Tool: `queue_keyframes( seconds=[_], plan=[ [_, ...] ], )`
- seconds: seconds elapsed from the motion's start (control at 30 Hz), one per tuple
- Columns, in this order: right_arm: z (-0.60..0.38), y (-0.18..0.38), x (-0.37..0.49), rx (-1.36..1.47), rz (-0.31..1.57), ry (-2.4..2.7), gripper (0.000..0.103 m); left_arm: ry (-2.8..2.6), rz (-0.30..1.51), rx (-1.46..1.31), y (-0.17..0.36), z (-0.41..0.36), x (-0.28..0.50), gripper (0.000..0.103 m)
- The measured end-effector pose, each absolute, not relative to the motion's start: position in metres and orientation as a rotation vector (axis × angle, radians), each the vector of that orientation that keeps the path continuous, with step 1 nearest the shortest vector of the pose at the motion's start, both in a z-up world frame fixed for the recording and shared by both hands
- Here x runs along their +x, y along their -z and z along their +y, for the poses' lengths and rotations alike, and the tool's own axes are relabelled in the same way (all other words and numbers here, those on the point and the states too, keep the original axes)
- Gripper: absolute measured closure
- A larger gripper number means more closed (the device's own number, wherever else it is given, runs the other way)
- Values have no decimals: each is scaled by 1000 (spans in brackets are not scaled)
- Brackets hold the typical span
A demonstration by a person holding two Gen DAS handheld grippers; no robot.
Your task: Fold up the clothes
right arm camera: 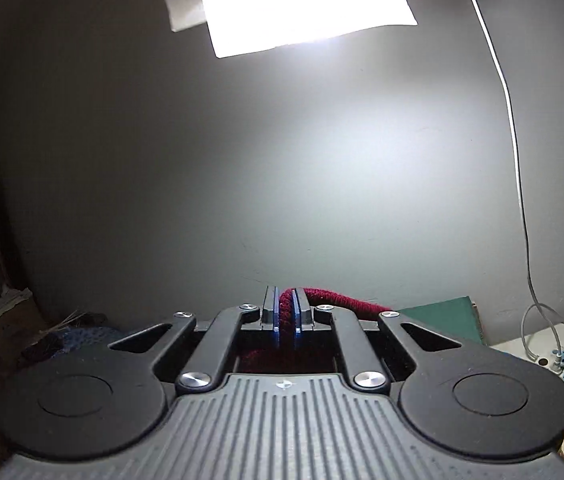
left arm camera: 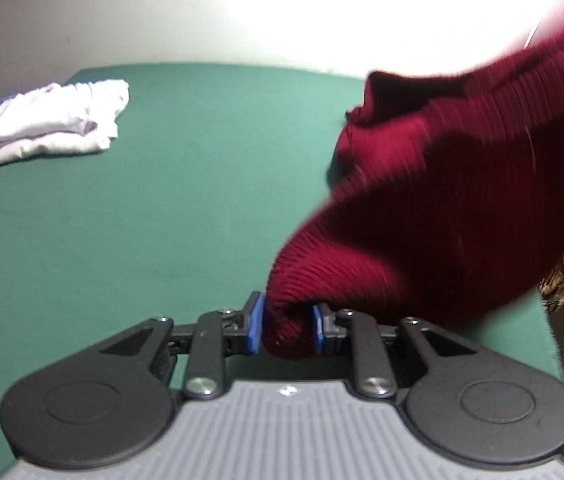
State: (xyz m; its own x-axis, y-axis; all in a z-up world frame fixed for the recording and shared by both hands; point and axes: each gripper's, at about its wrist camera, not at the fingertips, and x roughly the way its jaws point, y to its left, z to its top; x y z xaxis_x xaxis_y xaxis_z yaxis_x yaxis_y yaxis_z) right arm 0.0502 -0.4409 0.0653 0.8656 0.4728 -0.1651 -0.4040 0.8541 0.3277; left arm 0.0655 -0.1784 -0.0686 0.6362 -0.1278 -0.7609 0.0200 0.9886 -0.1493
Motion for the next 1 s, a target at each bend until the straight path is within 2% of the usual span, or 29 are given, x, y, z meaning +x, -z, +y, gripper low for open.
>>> queue_keyframes(
  seconds=[0.03, 0.1, 0.13, 0.17, 0.2, 0.23, 0.27, 0.3, 0.33, 0.37, 0.4, 0.43, 0.47, 0.53, 0.6, 0.67, 0.7, 0.73, 0.77, 0.8, 0.87, 1.0],
  plan=[
    [-443, -62, 35, 301, 258, -450, 93, 99, 873, -130, 65, -172, 60, 79],
    [-446, -57, 3, 325, 269, -433, 102, 120, 851, -136, 56, -154, 48, 79],
    [-446, -57, -14, 336, 260, -438, 102, 130, 840, -139, 52, -145, 42, 80],
    [-446, -57, -32, 347, 250, -444, 102, 137, 826, -138, 47, -136, 36, 97],
    [-440, -58, -43, 328, 251, -444, 98, 124, 795, -116, 39, -124, 28, 101],
    [-433, -59, -51, 294, 257, -441, 96, 111, 763, -94, 31, -112, 20, 101],
    [-423, -57, -52, 282, 272, -400, 73, 102, 734, -76, 24, -99, 13, 100],
    [-414, -54, -49, 281, 291, -342, 34, 118, 720, -81, 17, -82, 7, 98],
    [-404, -43, -43, 261, 319, -280, 17, 135, 710, -84, 12, -63, 4, 97],
    [-395, -29, -34, 233, 351, -216, 12, 141, 697, -74, 10, -50, 0, 93],
    [-386, -15, -25, 204, 383, -152, 16, 144, 688, -50, 10, -44, -8, 86],
    [-377, -1, -17, 175, 415, -88, 16, 159, 695, -17, 14, -42, -10, 72],
    [-368, 13, -8, 146, 446, -24, 16, 174, 702, 15, 18, -39, -11, 68],
    [-359, 41, 10, 67, 524, 58, 19, 206, 715, 82, 27, -35, -14, 68],
    [-353, 68, 26, -7, 612, 140, 19, 247, 697, 167, 37, -43, -21, 59],
    [-364, 86, 29, 65, 698, 165, 21, 280, 658, 256, 46, -54, -27, 30],
    [-375, 95, 32, 153, 729, 158, 21, 292, 638, 299, 51, -60, -29, 27],
    [-386, 105, 36, 242, 759, 151, 30, 303, 628, 339, 56, -67, -28, 27],
    [-398, 112, 39, 362, 794, 128, 59, 311, 621, 371, 59, -72, -26, 27],
    [-409, 115, 38, 496, 817, 85, 92, 325, 615, 384, 60, -75, -21, 27],
    [-421, 102, 23, 615, 752, 41, 94, 353, 601, 411, 63, -81, -11, 27],
    [-429, 54, -16, 603, 565, -99, 95, 445, 612, 386, 61, -89, 22, 29]
  ],
)
